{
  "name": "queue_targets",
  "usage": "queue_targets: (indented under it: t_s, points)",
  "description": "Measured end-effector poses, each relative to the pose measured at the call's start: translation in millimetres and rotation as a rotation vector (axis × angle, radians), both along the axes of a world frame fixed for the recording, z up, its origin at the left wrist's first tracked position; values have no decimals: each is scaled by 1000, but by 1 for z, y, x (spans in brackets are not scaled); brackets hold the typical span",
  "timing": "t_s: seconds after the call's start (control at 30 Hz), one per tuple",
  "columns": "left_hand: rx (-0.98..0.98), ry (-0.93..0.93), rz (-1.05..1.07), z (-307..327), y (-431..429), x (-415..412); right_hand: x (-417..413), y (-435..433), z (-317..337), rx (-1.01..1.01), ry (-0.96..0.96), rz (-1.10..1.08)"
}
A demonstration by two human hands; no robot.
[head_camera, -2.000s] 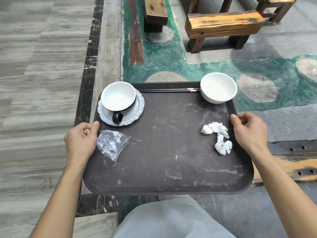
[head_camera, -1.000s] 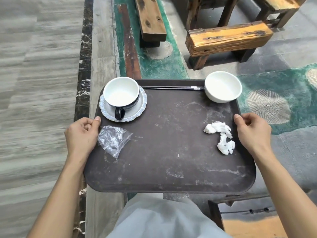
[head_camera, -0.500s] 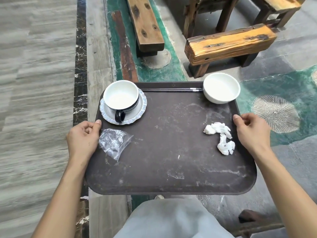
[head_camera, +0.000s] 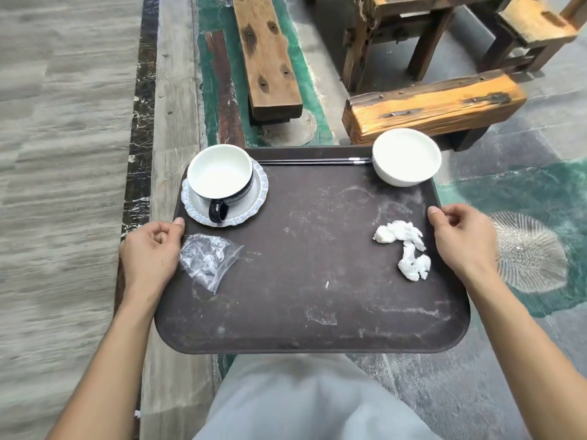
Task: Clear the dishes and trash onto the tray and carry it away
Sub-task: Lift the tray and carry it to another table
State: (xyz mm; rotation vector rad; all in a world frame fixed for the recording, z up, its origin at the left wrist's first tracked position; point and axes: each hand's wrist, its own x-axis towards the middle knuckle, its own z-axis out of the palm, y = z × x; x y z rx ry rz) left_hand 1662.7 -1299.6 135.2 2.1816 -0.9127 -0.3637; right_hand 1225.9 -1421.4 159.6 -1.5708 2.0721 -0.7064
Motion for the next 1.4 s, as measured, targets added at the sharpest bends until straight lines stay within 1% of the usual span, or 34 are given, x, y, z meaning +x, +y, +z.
queue_targets:
  t_s: [0.27, 0.4, 0.7, 0.93, 1.03, 1.17, 1.4]
  points:
    - [2, 15, -6, 4, -100, 23, 22, -92, -1, -33, -13, -8]
    - [-17, -39, -21, 3, -158, 40, 41, -140, 0, -53, -15, -28]
    - [-26, -40, -92, 9, -313, 107, 103, -264, 7, -59, -8, -110]
    - [-18, -21, -124, 24, -412, 141, 135, -345, 15, -52, 7, -147]
    - [-5, -41, -125, 27, -449, 145, 140, -382, 17, -50, 10, -149]
    - [-9, -14, -133, 26, -496, 143, 139, -432, 16, -57, 19, -133]
    - [20, 17, -87, 21, -585, 116, 117, -532, 9, -51, 19, -111]
